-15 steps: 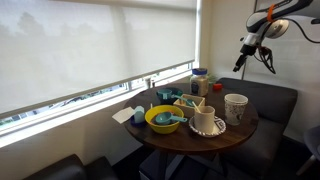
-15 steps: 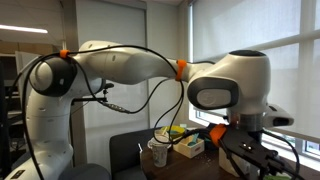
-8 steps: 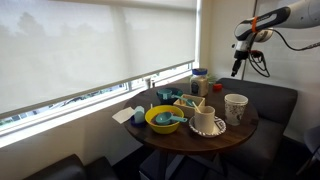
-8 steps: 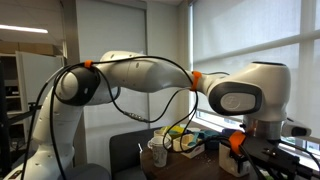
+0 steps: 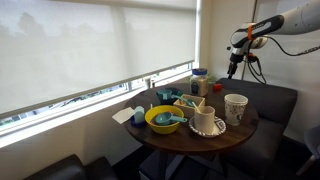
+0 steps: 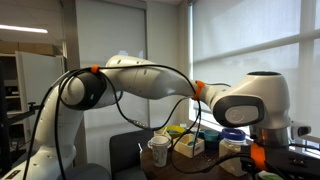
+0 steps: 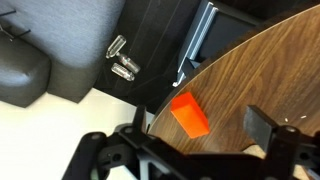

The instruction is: Put the orange block inside the blue ladle that is in the blue bowl

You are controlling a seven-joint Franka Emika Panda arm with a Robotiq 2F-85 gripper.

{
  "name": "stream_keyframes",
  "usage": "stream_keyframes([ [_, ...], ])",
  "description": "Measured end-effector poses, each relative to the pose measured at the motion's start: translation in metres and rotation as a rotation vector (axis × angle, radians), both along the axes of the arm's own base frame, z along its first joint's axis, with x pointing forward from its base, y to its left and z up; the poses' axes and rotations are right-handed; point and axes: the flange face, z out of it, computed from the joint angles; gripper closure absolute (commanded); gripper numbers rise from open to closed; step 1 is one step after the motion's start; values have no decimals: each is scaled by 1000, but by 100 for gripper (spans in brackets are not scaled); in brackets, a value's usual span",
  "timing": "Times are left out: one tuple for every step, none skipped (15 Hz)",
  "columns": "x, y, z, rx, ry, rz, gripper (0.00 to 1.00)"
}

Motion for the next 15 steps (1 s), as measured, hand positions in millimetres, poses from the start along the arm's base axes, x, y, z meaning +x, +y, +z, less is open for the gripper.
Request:
stream_keyframes([
  [5,4,-6,22,-5,37,0],
  [9,9,-13,48,-8,72,0],
  [13,13,-20,68,-9,103,0],
  [17,14,-27,80,-8,130,0],
  [18,14,-34,83,-3,148,0],
  [19,13,-39,83,2,162,0],
  [19,11,-44,84,6,173,0],
  [20,10,-48,85,9,182,0],
  [20,8,-52,85,13,192,0],
  [22,8,-55,84,15,204,0],
  [23,7,-57,81,15,215,0],
  [26,7,-58,77,13,225,0],
  [28,7,-58,72,10,233,0],
  [31,6,-57,68,5,240,0],
  [34,6,-55,64,0,244,0],
])
